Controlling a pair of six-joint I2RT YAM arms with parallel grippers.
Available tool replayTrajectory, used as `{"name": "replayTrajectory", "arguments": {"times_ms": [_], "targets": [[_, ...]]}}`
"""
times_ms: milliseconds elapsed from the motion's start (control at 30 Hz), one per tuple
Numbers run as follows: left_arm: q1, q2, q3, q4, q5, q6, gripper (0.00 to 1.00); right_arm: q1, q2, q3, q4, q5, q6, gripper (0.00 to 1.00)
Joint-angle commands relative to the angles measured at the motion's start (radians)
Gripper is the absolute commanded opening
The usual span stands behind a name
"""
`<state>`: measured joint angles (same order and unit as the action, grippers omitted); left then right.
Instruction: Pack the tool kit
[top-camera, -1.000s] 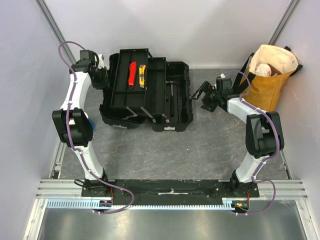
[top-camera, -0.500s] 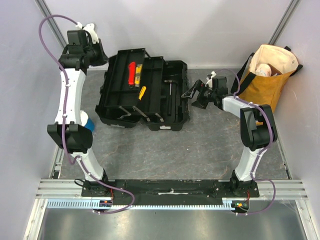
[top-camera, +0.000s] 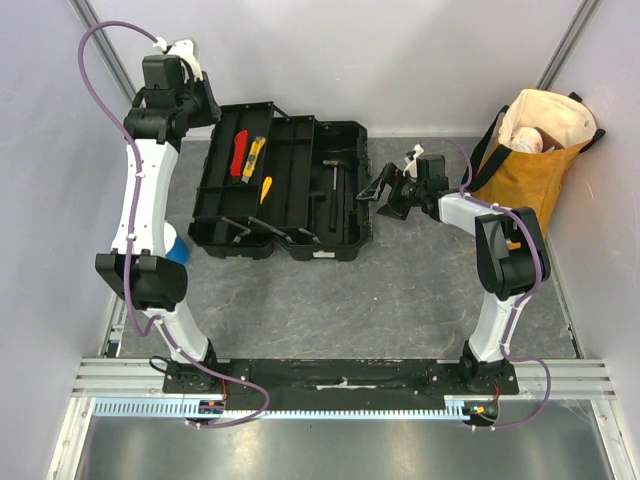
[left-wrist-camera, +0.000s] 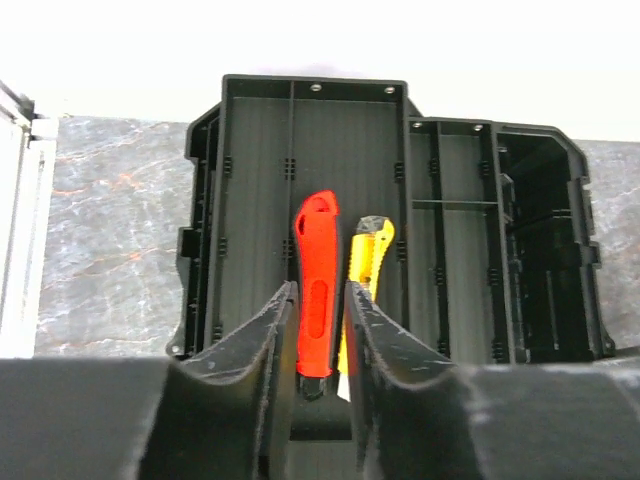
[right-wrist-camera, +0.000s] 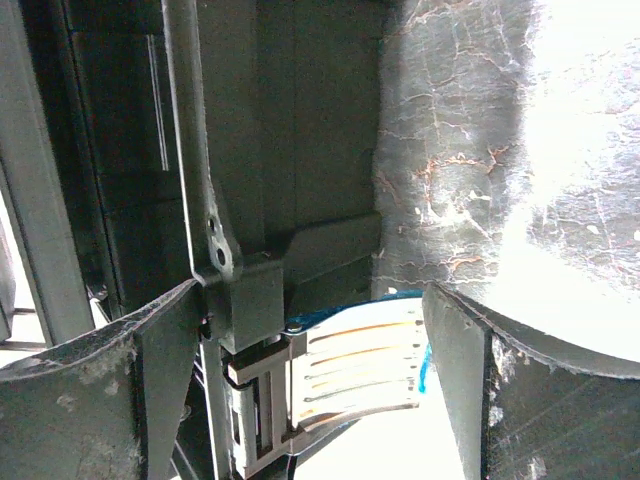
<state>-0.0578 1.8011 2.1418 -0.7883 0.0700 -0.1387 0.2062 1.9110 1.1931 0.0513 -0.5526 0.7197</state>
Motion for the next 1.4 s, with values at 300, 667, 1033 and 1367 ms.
{"name": "replayTrajectory", "arguments": {"times_ms": [300, 667, 1033, 1367], "targets": [[0.257, 0.032, -0.095, 0.018, 0.152, -0.212, 0.57, 0.024, -0.090, 0.014, -0.016, 0.062, -0.094, 0.94], [0.374, 0.188, -0.212, 0.058, 0.284, -0.190, 0.58, 0.030, -0.133, 0.010, -0.019, 0.097, -0.098, 0.94], [0.368, 0.270, -0.301, 0.070, 0.390, -0.007, 0.52, 0.032, -0.113, 0.011, -0.027, 0.099, -0.094, 0.94], [0.334, 0.280, -0.398, 0.136, 0.436, 0.060, 0.52, 0.033, -0.087, 0.025, -0.033, 0.097, -0.088, 0.94]]}}
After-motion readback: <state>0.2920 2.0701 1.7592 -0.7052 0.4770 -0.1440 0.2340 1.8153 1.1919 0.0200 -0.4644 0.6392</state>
